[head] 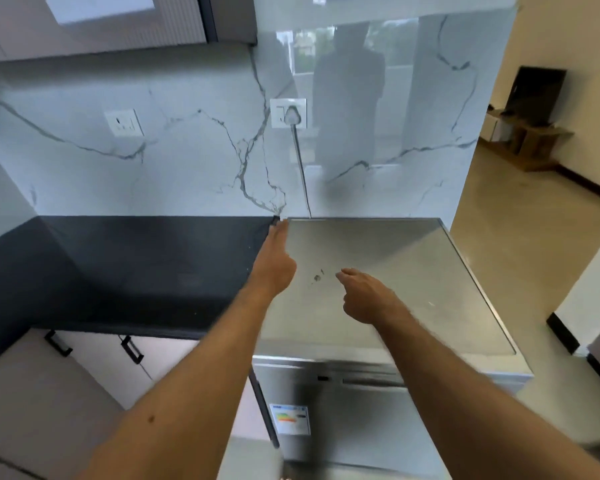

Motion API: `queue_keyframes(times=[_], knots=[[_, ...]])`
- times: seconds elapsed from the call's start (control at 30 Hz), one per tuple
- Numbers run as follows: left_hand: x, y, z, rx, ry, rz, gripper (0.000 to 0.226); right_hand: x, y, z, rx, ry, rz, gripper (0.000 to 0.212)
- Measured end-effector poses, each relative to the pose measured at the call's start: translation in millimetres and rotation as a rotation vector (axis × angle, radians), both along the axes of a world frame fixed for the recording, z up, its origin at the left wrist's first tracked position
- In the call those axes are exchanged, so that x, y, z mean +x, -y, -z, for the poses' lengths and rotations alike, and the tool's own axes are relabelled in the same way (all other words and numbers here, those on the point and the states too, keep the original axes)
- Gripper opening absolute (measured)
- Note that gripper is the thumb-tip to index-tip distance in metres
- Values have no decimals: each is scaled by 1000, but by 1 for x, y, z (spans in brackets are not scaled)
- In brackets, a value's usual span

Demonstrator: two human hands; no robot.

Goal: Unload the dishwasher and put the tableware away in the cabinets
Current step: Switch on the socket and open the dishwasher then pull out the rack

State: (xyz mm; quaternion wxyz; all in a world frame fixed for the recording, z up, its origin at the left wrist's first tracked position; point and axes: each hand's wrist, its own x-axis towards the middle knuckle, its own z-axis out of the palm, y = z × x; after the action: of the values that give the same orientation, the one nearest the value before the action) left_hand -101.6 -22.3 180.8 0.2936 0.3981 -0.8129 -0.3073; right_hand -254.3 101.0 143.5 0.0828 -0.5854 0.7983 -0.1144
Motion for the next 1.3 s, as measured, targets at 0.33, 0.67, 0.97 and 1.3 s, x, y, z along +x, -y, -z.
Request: queue_keyframes(times=[0.33, 0.67, 0.97, 1.3], knots=[[-67, 154, -99, -442, 189, 140, 85, -62, 104, -46, -130, 35, 105, 60], [-125, 302, -105, -474, 299, 184, 82, -114, 192, -10, -136, 131, 265, 61], [-187, 390, -114, -483, 309, 162, 72, -120, 233, 44, -94, 218, 308, 60], [-231, 437, -99, -516, 280, 135, 71, -140, 260, 61, -59, 222, 345, 60]])
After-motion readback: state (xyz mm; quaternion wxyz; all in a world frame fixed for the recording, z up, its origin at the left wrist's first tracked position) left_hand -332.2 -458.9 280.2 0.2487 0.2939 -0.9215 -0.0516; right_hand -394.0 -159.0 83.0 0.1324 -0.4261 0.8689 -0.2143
